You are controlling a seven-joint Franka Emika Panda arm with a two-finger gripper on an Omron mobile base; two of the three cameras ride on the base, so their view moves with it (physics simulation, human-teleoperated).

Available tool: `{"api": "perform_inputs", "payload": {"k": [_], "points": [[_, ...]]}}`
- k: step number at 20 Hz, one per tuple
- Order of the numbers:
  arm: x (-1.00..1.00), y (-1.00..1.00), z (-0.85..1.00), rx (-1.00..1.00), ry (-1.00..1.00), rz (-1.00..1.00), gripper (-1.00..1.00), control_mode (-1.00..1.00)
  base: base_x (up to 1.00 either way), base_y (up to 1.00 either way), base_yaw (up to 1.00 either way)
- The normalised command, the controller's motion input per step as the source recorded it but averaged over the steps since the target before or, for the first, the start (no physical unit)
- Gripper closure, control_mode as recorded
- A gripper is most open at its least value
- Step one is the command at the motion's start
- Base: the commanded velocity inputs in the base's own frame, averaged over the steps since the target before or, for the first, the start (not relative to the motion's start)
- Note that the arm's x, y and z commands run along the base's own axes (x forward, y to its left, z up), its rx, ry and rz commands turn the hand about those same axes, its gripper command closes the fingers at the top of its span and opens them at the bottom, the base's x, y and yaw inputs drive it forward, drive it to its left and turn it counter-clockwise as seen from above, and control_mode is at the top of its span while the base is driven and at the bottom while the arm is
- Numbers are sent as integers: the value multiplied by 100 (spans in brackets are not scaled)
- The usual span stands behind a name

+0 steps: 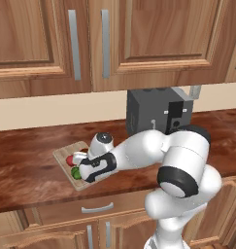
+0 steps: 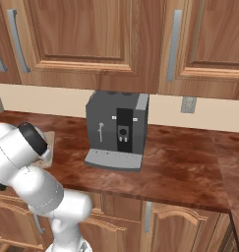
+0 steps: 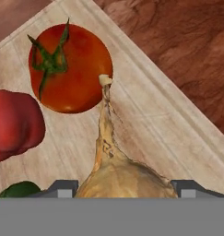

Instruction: Place the avocado, onion, tomato, and bell pepper on the cutting board.

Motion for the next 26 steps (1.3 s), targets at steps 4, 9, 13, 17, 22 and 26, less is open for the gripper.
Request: {"api": "perform_inputs", "payload": {"k": [4, 9, 13, 17, 22, 26], "points": [[10, 0, -30, 0, 1, 0, -100, -100, 0, 0, 0], [1, 0, -20, 0, 0, 0, -100, -100, 0, 0, 0], [0, 0, -1, 0, 0, 0, -100, -100, 0, 0, 0], [0, 0, 0, 0, 0, 0, -100, -100, 0, 0, 0], [0, -1, 0, 0, 0, 0, -100, -100, 0, 0, 0], [-4, -3, 13, 0, 0, 0, -100, -100, 0, 0, 0]]}}
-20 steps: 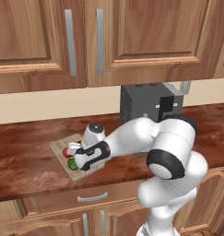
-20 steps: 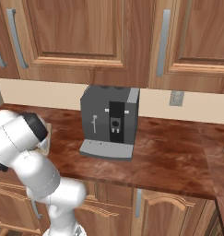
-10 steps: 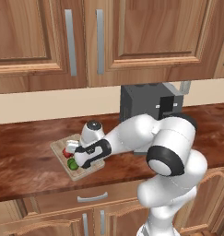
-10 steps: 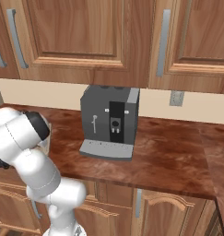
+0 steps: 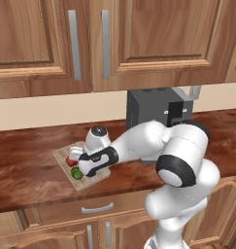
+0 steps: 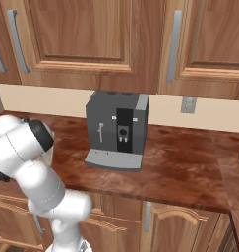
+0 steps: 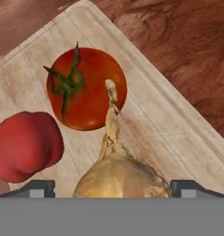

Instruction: Place the avocado, onion, tomato, and bell pepper on the cutting board.

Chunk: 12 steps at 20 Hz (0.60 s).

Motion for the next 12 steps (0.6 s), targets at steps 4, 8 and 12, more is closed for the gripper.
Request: {"api": "perform_inputs", "payload": {"k": [4, 8, 12], "points": [[-10, -5, 51, 0, -1, 0, -100, -100, 0, 0, 0], [-4, -6, 61, 0, -3, 0, -100, -100, 0, 0, 0], [-6, -14, 61, 0, -5, 0, -100, -100, 0, 0, 0]]}}
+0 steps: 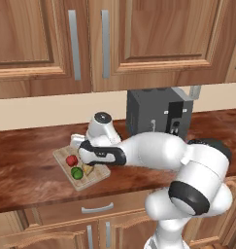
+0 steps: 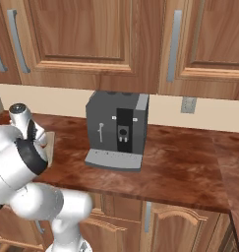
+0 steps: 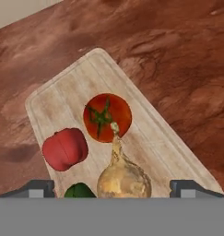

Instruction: Place the avocado, onion, tomato, and bell pepper on the cutting board.

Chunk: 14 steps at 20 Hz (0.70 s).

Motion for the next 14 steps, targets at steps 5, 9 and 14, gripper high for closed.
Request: {"api": "perform_inputs", "payload": {"k": [5, 9, 14], "points": [[-68, -15, 46, 0, -16, 0, -100, -100, 0, 0, 0], [-100, -13, 40, 0, -26, 0, -100, -100, 0, 0, 0], [-100, -29, 77, 0, -28, 0, -100, -100, 0, 0, 0]]}}
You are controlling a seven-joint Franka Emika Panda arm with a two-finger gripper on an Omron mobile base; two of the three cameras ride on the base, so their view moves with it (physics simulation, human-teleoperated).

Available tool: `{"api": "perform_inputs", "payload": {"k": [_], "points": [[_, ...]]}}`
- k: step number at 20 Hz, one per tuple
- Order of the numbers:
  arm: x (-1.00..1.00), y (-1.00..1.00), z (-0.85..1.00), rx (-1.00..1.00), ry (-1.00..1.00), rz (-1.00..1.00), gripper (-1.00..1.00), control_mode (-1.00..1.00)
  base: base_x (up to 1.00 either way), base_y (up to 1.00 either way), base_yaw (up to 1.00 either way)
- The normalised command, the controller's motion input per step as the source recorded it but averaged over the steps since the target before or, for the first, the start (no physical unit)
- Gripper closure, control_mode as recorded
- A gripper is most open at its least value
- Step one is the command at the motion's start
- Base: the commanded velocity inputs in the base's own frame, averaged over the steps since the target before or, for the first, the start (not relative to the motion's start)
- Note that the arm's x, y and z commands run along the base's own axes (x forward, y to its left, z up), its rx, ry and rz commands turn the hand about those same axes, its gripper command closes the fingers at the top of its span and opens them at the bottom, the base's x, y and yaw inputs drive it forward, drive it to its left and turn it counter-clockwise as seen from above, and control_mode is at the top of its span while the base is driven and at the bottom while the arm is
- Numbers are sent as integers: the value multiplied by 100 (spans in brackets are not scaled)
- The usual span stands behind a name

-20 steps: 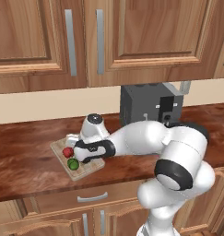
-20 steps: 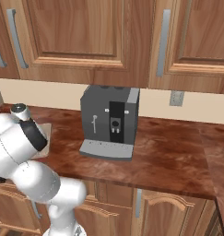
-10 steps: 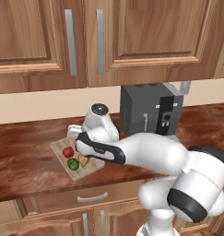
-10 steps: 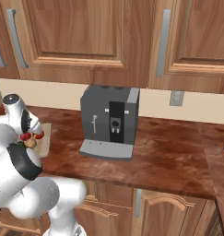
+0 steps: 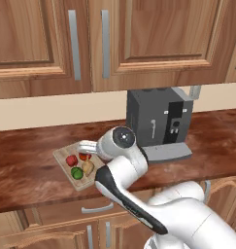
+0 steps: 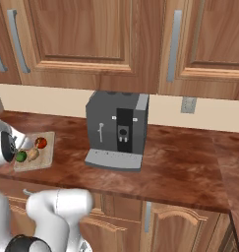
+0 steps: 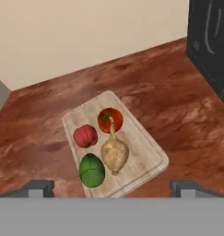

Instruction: Place the avocado, onion, tomato, and bell pepper on the cutting board.

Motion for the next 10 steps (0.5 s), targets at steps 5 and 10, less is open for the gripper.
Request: {"api": "perform_inputs", "payload": {"k": [5, 10], "points": [[-91, -42, 100, 0, -25, 0, -100, -100, 0, 0, 0], [-18, -14, 36, 0, -6, 0, -100, -100, 0, 0, 0]]}}
